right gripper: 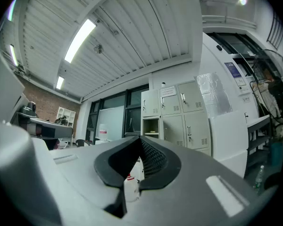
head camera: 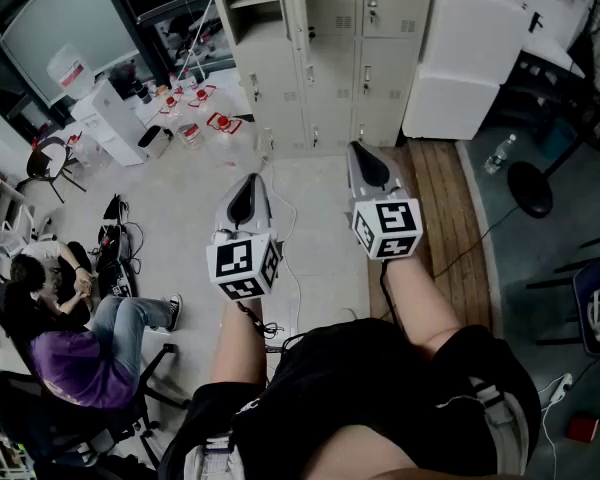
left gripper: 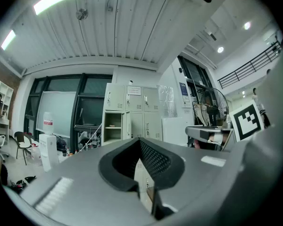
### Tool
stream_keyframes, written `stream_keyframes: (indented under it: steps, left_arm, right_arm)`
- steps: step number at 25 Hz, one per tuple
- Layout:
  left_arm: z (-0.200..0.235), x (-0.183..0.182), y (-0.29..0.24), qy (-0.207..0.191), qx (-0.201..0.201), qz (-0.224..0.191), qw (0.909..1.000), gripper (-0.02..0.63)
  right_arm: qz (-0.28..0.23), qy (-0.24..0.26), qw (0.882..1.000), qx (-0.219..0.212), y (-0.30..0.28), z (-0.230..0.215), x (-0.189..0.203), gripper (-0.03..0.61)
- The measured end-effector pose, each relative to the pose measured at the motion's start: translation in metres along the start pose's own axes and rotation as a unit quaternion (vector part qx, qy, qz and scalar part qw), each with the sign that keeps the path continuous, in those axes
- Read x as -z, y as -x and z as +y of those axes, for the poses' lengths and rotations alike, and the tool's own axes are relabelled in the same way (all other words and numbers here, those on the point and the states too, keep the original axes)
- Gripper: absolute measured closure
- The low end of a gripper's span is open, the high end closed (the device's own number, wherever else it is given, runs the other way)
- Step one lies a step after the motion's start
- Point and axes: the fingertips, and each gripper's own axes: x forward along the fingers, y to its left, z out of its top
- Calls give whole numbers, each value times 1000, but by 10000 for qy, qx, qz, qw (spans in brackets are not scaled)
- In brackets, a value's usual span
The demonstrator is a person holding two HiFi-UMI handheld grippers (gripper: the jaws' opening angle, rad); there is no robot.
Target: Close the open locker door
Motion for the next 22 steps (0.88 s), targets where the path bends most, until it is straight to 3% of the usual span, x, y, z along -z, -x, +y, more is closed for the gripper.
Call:
stream_keyframes:
  steps: [10, 22]
  left_arm:
    - [-3, 6, 1, 21, 90, 34, 10000, 614]
    - [20, 11, 35, 33, 184, 108, 9998, 614]
  right_arm:
    - [2, -127, 9999, -40, 6, 4, 7, 568]
    - [104, -106, 9999, 74, 18, 40, 7, 568]
